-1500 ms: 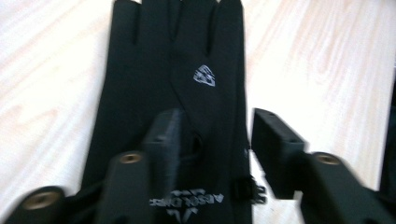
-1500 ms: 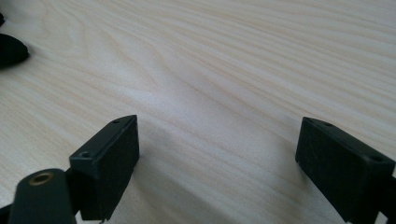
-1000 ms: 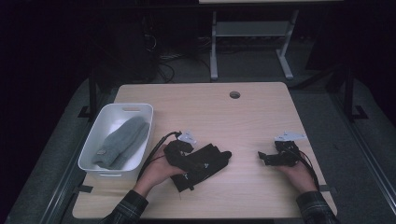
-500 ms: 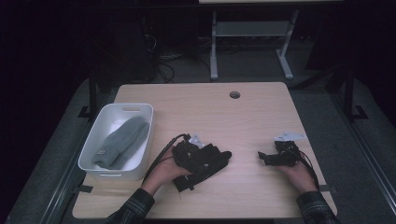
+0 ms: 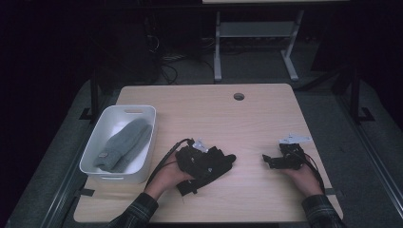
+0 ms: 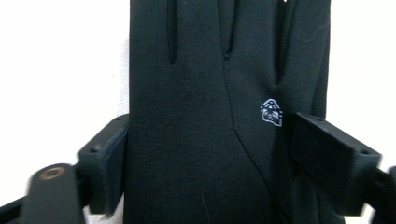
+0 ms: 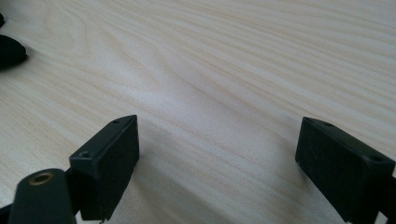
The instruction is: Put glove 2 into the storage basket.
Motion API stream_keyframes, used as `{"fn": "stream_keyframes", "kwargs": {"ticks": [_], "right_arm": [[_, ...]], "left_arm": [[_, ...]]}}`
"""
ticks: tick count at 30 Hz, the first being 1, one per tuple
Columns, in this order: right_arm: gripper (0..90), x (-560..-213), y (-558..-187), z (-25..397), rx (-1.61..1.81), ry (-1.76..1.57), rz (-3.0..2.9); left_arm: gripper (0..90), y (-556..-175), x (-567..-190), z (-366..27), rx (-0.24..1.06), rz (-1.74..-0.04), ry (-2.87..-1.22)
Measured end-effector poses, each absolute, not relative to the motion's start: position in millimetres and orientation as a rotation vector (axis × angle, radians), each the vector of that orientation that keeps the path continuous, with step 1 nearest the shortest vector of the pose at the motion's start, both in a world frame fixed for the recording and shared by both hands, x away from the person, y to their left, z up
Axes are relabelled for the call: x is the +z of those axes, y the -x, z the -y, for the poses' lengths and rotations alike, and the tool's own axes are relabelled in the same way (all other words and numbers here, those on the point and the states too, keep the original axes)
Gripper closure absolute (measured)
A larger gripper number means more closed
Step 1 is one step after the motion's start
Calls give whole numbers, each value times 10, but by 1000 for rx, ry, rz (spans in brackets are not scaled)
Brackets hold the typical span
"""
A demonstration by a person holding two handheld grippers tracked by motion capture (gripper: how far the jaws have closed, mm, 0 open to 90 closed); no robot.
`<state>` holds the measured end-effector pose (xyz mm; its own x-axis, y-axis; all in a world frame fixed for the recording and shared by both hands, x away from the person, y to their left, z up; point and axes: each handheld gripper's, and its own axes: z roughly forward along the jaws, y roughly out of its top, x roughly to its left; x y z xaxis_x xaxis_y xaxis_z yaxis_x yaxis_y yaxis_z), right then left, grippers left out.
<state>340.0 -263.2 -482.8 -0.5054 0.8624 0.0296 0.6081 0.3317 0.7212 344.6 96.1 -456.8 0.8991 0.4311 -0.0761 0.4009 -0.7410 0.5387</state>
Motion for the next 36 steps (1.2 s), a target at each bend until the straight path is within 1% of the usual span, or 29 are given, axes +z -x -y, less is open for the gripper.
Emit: {"fn": "stream_keyframes", "kwargs": {"ticks": [4, 12, 16, 19, 22, 25, 36], "right_arm": [[133, -4828, -3398, 2631, 979, -1304, -2244], [132, -4828, -3397, 2630, 979, -1302, -2246], [133, -4828, -3397, 2630, 978, -1302, -2246], [133, -4828, -3397, 2628, 979, -1302, -2247], [133, -4828, -3397, 2628, 979, -1302, -2247], [133, -4828, -3397, 2628, 979, -1303, -2248], [133, -4828, -3394, 2626, 977, -1300, -2250]], "left_arm": [[245, -3434, -4553, -967, 74, -583, -2505], [545, -3421, -4518, -986, -13, -556, -2490], [625, -3421, -4504, -979, -33, -563, -2495], [662, -3417, -4489, -974, -37, -570, -2494], [677, -3428, -4470, -977, -51, -583, -2493], [685, -3447, -4453, -996, -87, -617, -2470], [689, -3432, -4197, -1096, -84, -685, -2423]]}}
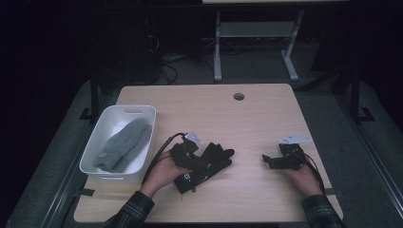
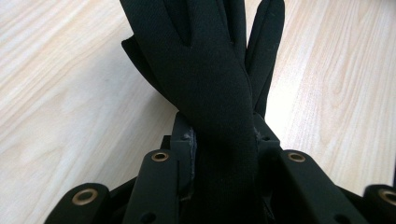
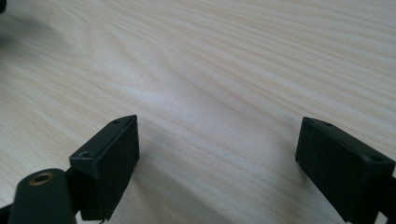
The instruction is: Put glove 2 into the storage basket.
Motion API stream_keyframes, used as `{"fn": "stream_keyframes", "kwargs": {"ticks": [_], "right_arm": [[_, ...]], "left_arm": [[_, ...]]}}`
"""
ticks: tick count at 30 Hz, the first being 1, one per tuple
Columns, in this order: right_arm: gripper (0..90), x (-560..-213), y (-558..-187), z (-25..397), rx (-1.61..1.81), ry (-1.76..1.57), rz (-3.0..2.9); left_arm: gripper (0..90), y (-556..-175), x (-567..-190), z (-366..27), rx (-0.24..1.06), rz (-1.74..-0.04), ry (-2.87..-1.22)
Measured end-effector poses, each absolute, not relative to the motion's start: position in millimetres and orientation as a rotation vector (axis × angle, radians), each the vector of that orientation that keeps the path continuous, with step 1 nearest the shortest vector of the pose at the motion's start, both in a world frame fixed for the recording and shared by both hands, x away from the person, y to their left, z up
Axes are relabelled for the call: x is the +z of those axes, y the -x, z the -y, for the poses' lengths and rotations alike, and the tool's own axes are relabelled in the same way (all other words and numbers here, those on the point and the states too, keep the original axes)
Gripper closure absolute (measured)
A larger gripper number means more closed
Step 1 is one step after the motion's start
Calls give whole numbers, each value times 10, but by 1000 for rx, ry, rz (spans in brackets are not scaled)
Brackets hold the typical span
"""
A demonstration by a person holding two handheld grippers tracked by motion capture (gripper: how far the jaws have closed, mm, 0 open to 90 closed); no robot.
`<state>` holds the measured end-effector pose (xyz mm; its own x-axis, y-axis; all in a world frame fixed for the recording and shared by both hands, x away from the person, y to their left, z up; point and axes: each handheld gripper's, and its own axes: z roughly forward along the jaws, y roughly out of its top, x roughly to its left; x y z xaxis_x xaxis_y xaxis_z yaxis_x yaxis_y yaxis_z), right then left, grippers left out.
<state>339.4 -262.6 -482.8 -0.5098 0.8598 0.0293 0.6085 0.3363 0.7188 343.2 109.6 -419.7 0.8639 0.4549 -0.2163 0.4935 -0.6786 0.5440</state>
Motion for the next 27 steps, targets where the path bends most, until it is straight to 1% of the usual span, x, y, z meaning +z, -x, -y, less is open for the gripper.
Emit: {"fn": "stream_keyframes", "kwargs": {"ticks": [5, 14, 20, 27], "right_arm": [[132, -4828, -3393, 2625, 977, -1301, -2250], [133, -4829, -3393, 2623, 978, -1299, -2248], [132, -4829, -3392, 2622, 979, -1300, -2247], [133, -4829, -3392, 2620, 980, -1299, -2246]], "left_arm": [[689, -3440, -4011, -1167, -77, -725, -2407], [688, -3496, -3561, -1363, -26, -740, -2385], [687, -3579, -3312, -1605, 15, -773, -2375], [687, -3688, -3089, -1997, 62, -870, -2332]]}}
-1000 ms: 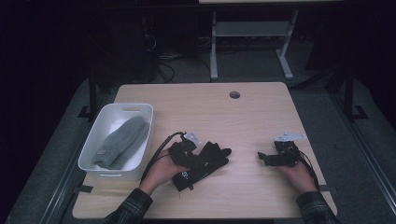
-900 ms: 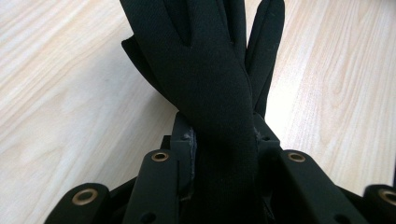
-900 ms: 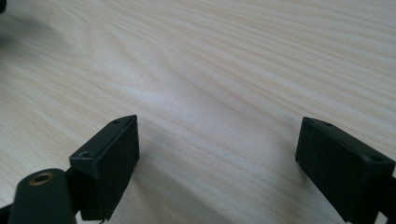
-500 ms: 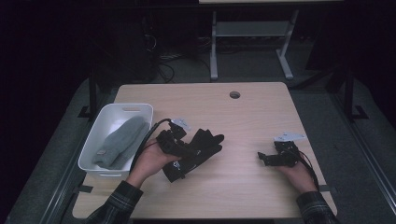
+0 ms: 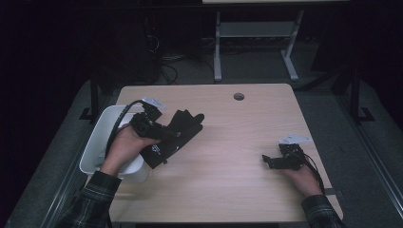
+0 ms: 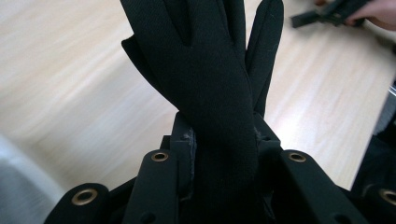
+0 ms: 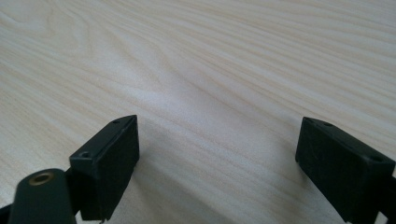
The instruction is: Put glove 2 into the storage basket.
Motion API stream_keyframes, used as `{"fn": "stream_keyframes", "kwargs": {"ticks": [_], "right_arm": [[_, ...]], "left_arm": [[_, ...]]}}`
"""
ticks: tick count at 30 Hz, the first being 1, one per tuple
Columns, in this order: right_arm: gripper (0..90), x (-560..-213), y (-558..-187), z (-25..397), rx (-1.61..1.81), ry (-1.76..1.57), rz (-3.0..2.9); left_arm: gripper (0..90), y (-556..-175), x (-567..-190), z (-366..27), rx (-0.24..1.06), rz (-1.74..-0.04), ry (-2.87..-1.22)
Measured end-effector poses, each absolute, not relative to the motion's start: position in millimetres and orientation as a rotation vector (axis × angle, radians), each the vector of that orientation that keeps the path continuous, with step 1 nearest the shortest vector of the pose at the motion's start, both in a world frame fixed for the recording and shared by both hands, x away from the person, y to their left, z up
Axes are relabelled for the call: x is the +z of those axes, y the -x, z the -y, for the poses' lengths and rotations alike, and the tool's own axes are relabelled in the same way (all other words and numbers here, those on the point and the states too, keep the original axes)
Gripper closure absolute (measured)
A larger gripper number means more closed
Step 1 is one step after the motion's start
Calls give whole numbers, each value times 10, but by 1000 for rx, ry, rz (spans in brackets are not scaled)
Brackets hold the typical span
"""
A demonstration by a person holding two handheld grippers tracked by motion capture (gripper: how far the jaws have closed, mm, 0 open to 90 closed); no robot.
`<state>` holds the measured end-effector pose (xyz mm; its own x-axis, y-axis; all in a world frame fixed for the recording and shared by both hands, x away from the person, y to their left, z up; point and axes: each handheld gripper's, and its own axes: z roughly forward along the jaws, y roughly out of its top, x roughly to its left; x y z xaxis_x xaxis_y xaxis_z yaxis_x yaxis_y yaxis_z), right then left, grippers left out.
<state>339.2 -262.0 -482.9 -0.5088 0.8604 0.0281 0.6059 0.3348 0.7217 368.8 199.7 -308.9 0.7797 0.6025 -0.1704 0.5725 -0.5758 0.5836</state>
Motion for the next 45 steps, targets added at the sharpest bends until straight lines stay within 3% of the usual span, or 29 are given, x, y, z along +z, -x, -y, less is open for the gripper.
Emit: {"fn": "stream_keyframes", "kwargs": {"ticks": [11, 21, 35, 38, 45], "right_arm": [[132, -4829, -3391, 2620, 979, -1299, -2246], [132, -4830, -3391, 2616, 979, -1303, -2242], [132, -4830, -3391, 2616, 979, -1303, -2242], [132, -4830, -3391, 2616, 979, -1302, -2242], [132, -4830, -3391, 2616, 979, -1303, -2242]], "left_arm": [[686, -3748, -2980, -2765, 139, -1072, -2224], [686, -3815, -3168, -3314, 158, -1261, -2175], [667, -3981, -3568, -3524, 121, -1364, -2190], [613, -4000, -3645, -3526, 117, -1351, -2202], [300, -4013, -3679, -3526, 210, -1366, -2214]]}}
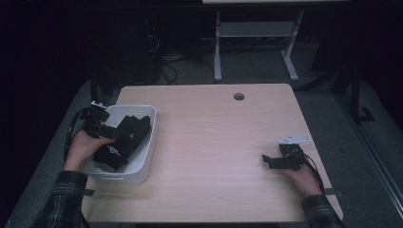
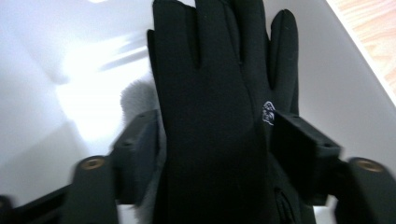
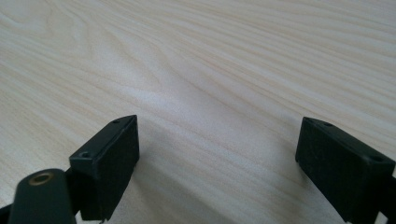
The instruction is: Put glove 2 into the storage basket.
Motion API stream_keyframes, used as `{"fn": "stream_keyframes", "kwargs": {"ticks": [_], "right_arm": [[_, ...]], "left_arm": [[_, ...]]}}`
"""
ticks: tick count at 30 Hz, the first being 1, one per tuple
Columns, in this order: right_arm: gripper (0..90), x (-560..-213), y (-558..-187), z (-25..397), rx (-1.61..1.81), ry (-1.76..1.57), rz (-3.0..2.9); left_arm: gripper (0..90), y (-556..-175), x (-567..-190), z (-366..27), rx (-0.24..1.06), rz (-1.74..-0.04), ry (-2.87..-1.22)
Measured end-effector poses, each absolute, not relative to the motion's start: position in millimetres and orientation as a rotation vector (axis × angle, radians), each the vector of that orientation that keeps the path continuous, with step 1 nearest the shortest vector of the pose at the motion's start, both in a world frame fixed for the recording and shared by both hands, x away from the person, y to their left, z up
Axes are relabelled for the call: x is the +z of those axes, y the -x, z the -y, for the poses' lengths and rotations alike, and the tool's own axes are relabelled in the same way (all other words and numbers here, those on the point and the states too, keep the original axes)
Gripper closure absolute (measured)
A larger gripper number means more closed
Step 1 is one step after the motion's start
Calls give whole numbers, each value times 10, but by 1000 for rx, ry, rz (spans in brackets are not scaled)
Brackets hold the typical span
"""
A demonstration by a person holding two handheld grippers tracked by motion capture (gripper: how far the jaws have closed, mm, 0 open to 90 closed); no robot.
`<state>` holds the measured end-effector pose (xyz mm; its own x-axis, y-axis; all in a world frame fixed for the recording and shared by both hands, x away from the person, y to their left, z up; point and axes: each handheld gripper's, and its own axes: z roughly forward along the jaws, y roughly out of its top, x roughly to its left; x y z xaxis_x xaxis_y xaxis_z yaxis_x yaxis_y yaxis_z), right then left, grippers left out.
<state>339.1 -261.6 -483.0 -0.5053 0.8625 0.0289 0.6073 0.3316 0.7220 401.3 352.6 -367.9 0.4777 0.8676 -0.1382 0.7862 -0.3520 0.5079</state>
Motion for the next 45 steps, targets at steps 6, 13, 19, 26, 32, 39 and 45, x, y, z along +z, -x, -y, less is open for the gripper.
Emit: {"fn": "stream_keyframes", "kwargs": {"ticks": [6, 13, 19, 26, 32, 39, 45], "right_arm": [[133, -4830, -3390, 2615, 979, -1304, -2242], [132, -4830, -3391, 2616, 979, -1303, -2242], [133, -4830, -3391, 2616, 980, -1302, -2242], [132, -4830, -3392, 2615, 981, -1299, -2244], [133, -4831, -3394, 2613, 983, -1294, -2245], [132, -4829, -3393, 2607, 981, -1292, -2249], [132, -4830, -3396, 2596, 983, -1291, -2251]], "left_arm": [[188, -3977, -3552, -3544, 292, -1353, -2171], [173, -3917, -3395, -3442, 308, -1283, -2128], [171, -3914, -3355, -3234, 296, -1208, -2121], [171, -3886, -3340, -2884, 263, -1111, -2115], [171, -3821, -3379, -2624, 229, -1053, -2095], [171, -3677, -3474, -2285, 198, -979, -2082], [171, -3545, -3554, -2009, 174, -917, -2091]]}}
